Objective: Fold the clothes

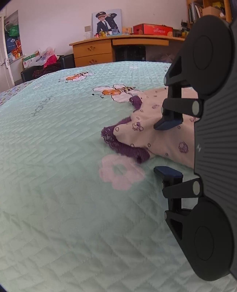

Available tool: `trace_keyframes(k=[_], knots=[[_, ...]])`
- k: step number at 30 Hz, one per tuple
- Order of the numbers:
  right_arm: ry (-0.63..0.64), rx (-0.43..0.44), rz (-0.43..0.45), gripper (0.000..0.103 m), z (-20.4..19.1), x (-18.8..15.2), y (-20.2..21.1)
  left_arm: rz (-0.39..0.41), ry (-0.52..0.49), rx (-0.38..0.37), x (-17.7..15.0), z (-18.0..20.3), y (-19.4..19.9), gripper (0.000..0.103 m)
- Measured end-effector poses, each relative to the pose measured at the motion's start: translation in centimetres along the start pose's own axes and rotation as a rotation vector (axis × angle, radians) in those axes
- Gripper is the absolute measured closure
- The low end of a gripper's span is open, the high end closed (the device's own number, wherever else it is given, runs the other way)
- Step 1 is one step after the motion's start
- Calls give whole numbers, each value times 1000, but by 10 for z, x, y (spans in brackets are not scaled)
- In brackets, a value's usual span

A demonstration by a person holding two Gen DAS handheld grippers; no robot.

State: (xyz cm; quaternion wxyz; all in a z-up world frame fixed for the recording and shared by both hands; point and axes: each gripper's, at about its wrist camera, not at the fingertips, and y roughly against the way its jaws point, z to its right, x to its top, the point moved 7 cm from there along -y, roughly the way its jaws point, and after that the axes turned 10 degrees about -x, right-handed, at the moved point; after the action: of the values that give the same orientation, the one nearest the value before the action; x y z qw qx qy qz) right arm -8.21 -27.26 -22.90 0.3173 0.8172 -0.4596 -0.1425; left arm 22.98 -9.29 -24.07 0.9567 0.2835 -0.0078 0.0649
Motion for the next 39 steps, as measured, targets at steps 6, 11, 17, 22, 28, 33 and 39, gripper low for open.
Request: trace_keyframes(k=[6, 11, 17, 22, 28, 33, 39], knots=[[30, 38, -12, 52, -5, 2, -3, -28, -14, 15, -7, 5, 1, 54], [17, 51, -23, 52, 0, 4, 2, -14, 44, -37, -3, -4, 4, 52], [66, 62, -19, 77, -7, 0, 6, -11, -17, -18, -11, 13, -26, 79], [99, 69, 13, 92, -21, 7, 12, 51, -89, -45, -12, 32, -2, 87], [135, 106, 51, 93, -49, 18, 18, 168, -134, -84, 5, 60, 48, 87], [226, 232, 61, 93, -118, 25, 25, 302, -192, -121, 21, 96, 114, 87], [241, 275, -47, 93, -142, 4, -12, 384, -163, 12, 28, 55, 170, 85]])
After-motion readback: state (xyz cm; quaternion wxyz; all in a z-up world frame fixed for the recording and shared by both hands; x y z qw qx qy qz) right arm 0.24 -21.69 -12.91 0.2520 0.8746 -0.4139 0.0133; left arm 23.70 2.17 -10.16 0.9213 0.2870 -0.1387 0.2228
